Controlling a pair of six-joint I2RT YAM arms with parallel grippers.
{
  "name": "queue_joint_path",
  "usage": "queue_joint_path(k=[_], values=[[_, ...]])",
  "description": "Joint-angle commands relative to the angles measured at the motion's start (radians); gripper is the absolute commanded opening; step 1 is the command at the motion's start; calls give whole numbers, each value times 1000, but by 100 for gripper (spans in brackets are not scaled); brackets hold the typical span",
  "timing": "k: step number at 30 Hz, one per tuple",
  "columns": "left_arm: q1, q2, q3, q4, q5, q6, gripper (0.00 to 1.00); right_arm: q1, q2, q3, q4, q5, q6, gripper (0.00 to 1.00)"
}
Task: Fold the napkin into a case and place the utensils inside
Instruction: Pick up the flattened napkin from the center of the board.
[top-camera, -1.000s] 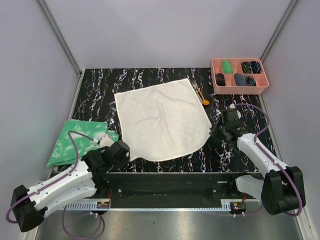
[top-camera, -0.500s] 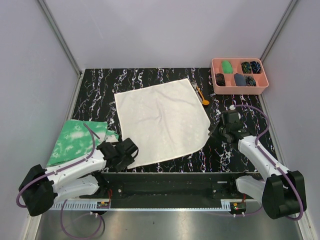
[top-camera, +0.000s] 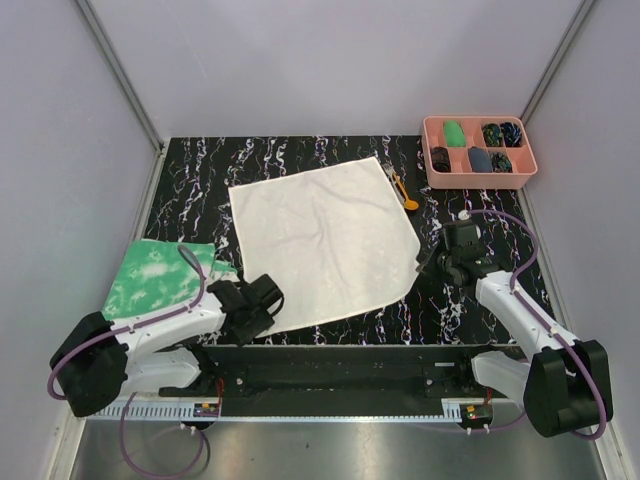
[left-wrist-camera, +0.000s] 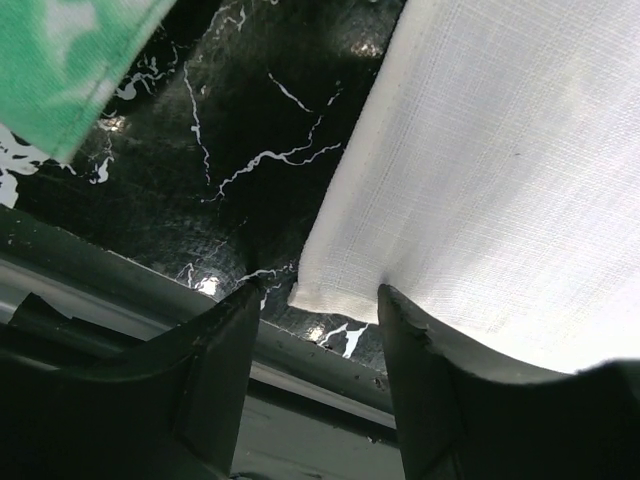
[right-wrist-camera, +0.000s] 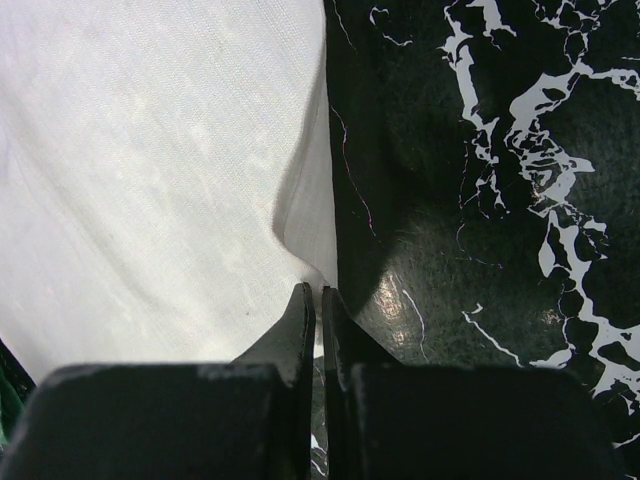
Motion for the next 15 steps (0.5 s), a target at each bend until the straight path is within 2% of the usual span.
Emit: queue_joint_path(k=[1,7,9,15], values=[[-2,71,-28,41,45,-57,50,6,-14,-2,25,-4,-6,0],[0,60,-66,127,57,-59,24,5,-13,-3,24,-4,-3,0],[1,37,-66,134,32,-32,21,6,-11,-3,25,-4,-5,0],[17,-90,-50,98,-41,34,0,5,7,4,31,-6,-25,0]])
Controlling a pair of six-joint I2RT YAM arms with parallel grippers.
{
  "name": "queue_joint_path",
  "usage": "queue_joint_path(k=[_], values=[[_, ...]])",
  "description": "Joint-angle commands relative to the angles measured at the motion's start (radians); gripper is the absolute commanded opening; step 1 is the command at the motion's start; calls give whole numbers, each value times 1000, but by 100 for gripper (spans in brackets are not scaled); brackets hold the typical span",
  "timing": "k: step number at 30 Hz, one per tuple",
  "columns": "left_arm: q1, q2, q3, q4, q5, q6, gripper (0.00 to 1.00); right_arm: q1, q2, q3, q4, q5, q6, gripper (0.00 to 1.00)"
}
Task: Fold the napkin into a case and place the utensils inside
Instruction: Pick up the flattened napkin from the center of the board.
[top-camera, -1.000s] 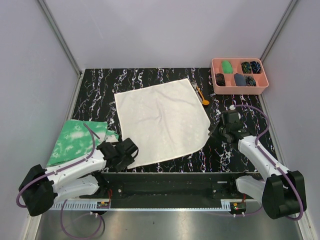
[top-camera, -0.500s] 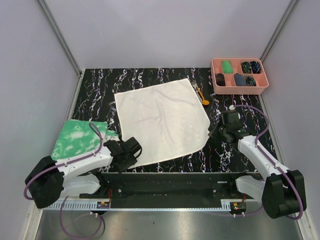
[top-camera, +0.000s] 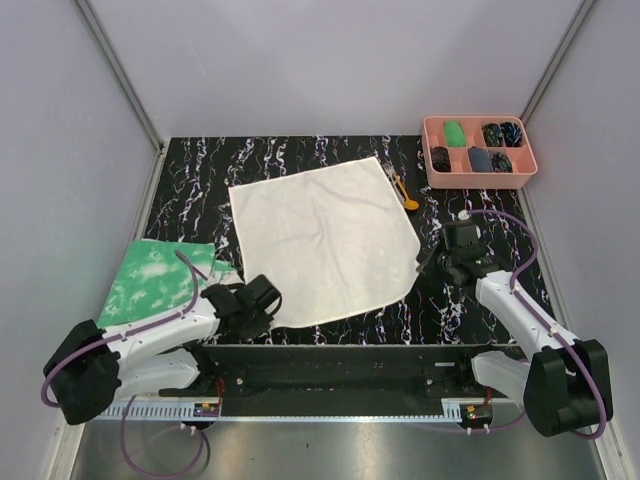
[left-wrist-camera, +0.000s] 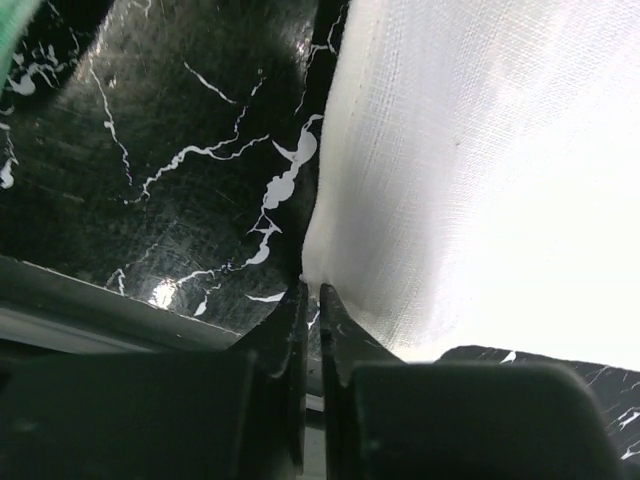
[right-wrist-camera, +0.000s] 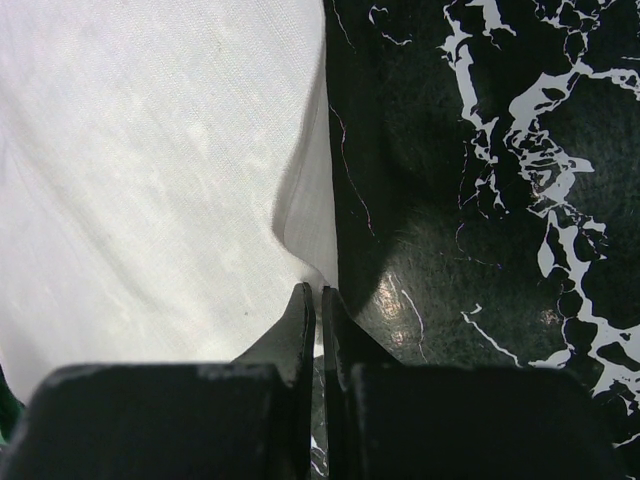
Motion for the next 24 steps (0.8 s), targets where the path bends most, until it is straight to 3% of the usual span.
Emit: queue_joint_path(k=[1,6,10,11,12,13,18,24], values=[[13,-100,-20,-15,-75,55,0,5,10,12,31,-4,-29,0],[21,-253,0,-86,-156,77,0,5,5,33,33,-10,-37,0],[27,-208,38,-135,-132,97,0,5,5,28,39,-24,-27,0],[26,-191,44,-144,-130,94,12,5,4,25,40,-24,-26,0],[27,-148,59,-152,-128,95,51,5,1,24,42,-24,-24,0],[26,-124,69,-167,-130,94,59,5,-2,22,40,-24,-24,0],[27,30,125,-176,-116,84,61,5,-9,16,44,-30,-18,0],[26,137,121,-163,-70,37,52,5,-16,18,39,-30,-21,0]])
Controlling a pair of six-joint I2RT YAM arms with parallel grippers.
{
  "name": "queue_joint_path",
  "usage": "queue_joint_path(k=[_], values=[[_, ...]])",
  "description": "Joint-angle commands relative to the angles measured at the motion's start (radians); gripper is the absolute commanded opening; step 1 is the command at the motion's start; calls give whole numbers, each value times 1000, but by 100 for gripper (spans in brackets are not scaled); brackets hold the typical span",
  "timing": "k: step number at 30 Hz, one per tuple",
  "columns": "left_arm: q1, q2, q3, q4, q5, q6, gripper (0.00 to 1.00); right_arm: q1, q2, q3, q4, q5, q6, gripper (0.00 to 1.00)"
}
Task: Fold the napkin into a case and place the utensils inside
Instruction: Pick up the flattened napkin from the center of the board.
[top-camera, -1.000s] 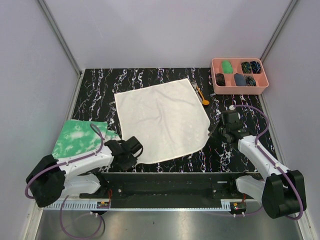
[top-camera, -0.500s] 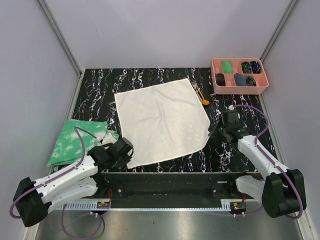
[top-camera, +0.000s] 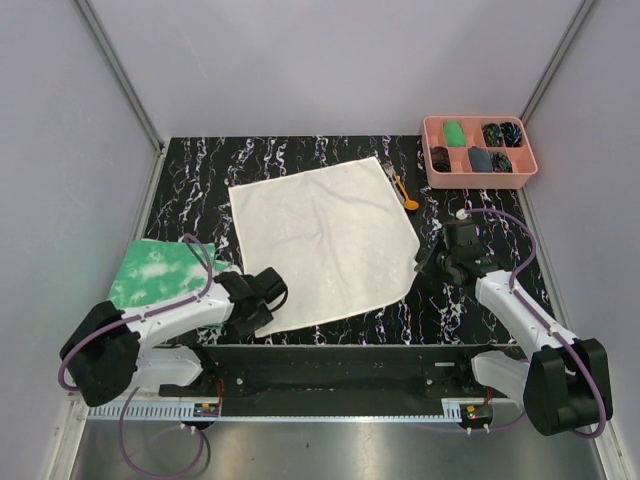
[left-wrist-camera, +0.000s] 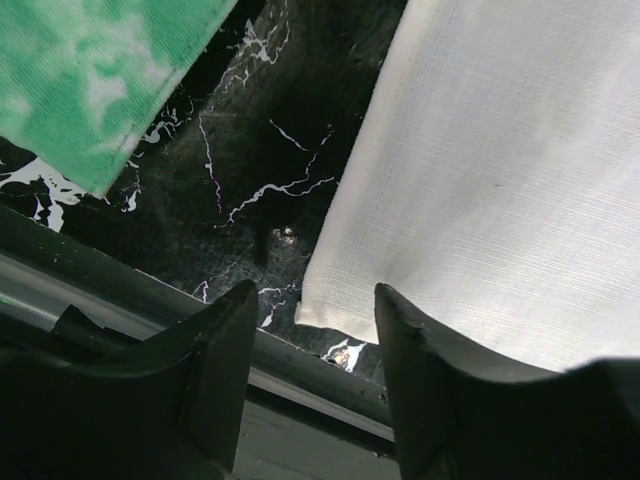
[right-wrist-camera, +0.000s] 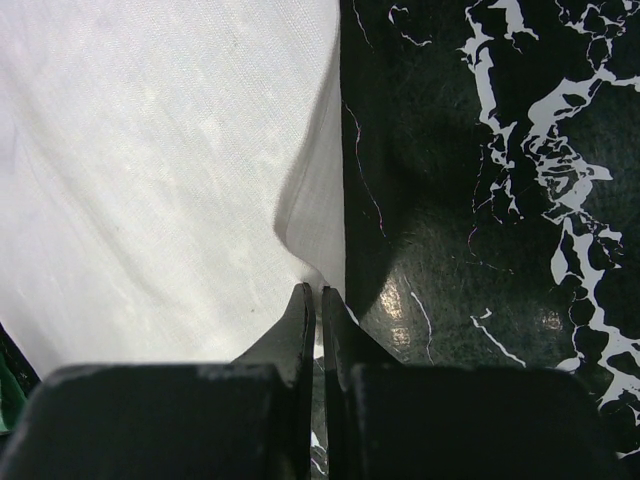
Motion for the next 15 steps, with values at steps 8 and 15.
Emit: queue_joint_path(k=[8,15], values=[[3,65,-53,99,76,-56,55,5,0,20,26,-7,-9,0],[4,139,-81,148,125,-92,44,5,5,19,33,-15,2,0]])
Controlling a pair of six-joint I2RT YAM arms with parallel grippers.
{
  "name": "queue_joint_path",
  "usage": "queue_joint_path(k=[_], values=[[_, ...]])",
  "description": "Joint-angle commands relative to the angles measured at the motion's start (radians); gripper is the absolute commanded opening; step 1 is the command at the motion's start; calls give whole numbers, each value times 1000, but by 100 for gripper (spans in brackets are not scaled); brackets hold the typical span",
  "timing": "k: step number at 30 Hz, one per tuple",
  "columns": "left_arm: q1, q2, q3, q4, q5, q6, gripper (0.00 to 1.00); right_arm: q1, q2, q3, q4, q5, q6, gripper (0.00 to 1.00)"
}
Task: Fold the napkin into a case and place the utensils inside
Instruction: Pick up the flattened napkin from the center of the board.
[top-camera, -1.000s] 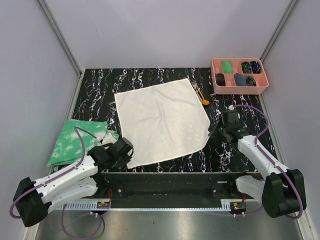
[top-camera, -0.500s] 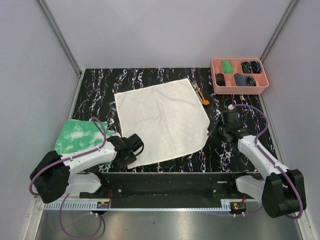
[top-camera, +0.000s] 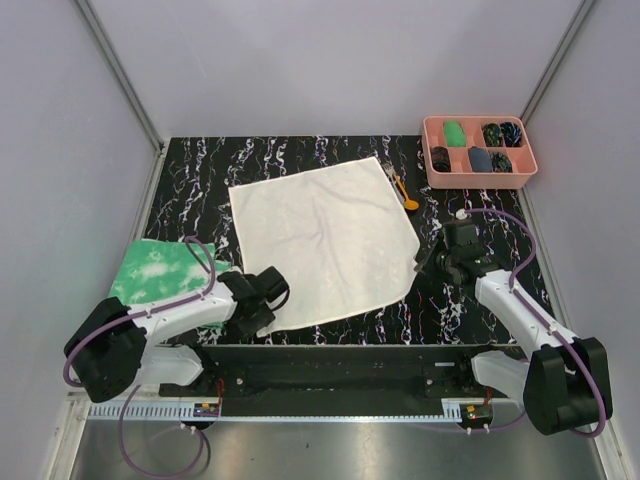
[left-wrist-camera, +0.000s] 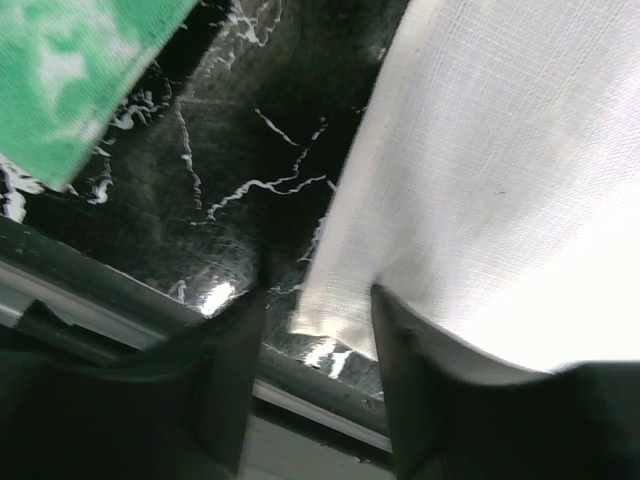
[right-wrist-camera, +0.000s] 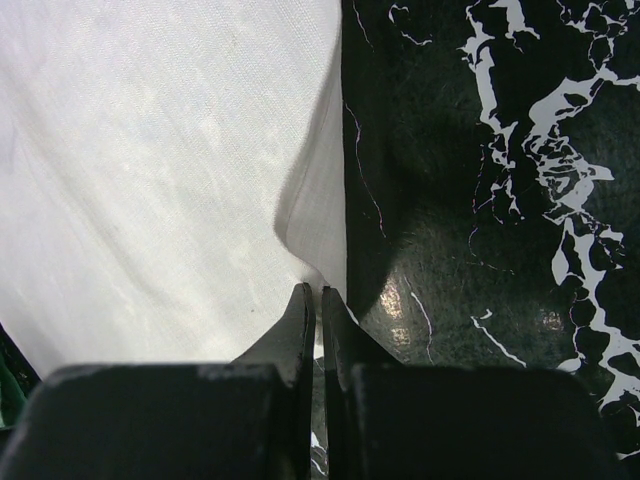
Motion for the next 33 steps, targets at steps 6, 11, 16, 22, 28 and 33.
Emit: queue_joint_path(k=[6,11,16,22,28,33], values=[[39,16,-81,186,50,-18,20,3,-10,14,31,-12,0,0],[63,-95,-72,203,0,91,2,5,0,17,33,-12,-12,0],[74,-267,-3,154,-83,263,0,3,-10,42,33,14,-60,0],[76,-499,46,132,-188,373,0,-1,-14,120,31,-7,-100,0],[76,-623,181,164,-321,591,0,-1,-59,255,34,-41,-169,0],[76,-663,324,311,-285,849,0,-1,-137,416,48,-76,-225,0]])
